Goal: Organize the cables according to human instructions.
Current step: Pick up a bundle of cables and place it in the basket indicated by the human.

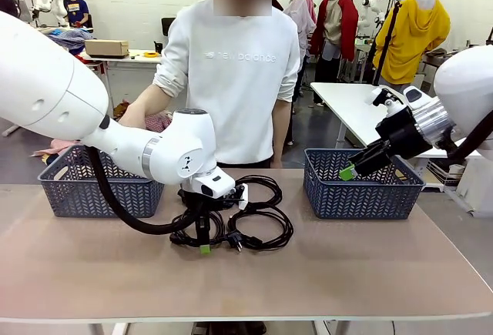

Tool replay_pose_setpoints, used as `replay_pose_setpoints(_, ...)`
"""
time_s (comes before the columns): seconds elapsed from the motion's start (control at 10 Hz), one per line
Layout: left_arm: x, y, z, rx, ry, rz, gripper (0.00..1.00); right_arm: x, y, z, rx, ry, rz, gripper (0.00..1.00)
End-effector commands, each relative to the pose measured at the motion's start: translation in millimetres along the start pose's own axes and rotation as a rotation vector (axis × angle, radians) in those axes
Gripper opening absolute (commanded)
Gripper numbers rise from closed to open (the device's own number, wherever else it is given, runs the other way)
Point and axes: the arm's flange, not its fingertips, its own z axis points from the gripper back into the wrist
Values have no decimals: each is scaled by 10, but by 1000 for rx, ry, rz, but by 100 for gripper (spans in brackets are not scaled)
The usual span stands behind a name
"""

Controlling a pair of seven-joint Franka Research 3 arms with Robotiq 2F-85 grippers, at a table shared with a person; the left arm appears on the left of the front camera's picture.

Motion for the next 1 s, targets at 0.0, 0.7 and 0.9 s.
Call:
replay_pose_setpoints(0.0,10,10,19,14,19,7,22,10,-32,-18,13,-30,20,100)
replay_pose_setpoints(0.7,-87,-70,227,2,38,6,0,10,-32,-18,13,-30,20,100)
replay_pose_setpoints(0.9,-112,-128,592,94,45,41,0,10,-32,-18,13,-30,20,100)
